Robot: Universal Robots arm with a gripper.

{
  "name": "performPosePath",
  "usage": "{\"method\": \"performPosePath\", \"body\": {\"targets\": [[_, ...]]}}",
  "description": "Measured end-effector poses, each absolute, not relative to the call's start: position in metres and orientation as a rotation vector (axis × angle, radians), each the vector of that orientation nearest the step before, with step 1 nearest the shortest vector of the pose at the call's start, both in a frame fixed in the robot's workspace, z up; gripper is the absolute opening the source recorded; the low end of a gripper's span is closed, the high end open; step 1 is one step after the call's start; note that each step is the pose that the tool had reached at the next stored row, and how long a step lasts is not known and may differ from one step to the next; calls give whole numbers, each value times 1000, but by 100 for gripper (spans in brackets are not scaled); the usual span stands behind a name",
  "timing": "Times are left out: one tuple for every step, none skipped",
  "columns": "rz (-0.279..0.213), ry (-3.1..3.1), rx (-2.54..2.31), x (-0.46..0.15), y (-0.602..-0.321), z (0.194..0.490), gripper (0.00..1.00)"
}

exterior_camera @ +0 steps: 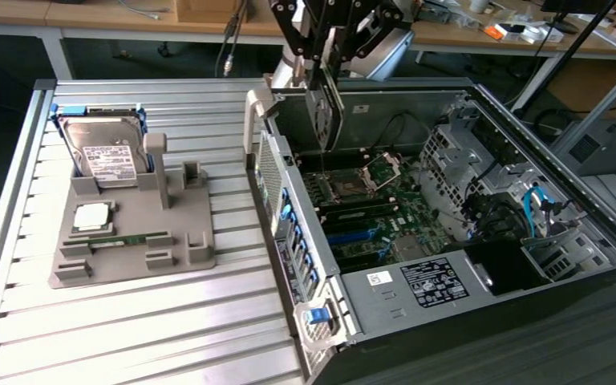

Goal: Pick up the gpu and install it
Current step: 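Pick up the gpu and move the gpu toward the slot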

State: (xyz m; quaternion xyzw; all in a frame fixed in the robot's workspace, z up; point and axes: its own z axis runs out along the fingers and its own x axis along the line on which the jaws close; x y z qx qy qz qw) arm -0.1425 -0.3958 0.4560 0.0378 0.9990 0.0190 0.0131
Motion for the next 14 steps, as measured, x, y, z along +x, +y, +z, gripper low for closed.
{"method": "performPosePath", "body": {"targets": [[59,3113,118,-142,-396,456,27],[59,3113,118,-141,-396,456,27],[59,3113,118,-140,-396,455,27],[59,3113,118,-139,-396,455,27],[59,3113,118,-138,-396,455,27],[59,3113,118,-138,-396,454,27],[59,3113,118,-137,-396,454,27],[59,3113,118,-136,-396,454,27],[59,3113,118,-136,-396,454,27],[59,3113,118,-135,-397,453,27],[59,3113,118,-135,-397,453,27],[59,3113,118,-134,-397,453,27],[59,3113,118,-133,-397,453,27],[59,3113,118,-133,-397,452,27]]}}
